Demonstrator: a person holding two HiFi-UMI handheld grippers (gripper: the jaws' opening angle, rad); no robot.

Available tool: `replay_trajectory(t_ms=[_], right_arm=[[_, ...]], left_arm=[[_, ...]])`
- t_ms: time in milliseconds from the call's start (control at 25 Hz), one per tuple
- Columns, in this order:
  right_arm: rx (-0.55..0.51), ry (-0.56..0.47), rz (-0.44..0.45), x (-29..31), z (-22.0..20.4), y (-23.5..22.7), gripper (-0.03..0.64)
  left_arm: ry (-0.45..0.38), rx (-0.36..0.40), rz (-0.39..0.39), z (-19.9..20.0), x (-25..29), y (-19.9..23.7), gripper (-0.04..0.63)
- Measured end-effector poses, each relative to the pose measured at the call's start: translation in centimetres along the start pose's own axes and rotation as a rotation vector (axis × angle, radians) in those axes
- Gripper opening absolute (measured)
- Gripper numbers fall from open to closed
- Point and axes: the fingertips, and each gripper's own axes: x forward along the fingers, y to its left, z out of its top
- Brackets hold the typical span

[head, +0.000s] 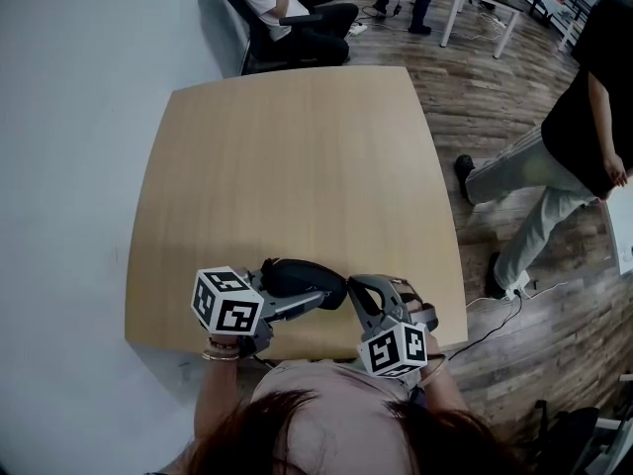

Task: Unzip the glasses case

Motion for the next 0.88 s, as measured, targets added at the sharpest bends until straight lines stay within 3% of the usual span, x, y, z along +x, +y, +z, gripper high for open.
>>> replay_trajectory(t_ms=[880], right_arm=[[0.003, 0.008, 0.024, 0.2, 0.0, 0.6, 0.018]], left_arm=[[0.117, 0.036, 0.012, -1.1, 0.6, 0.0, 0.224]])
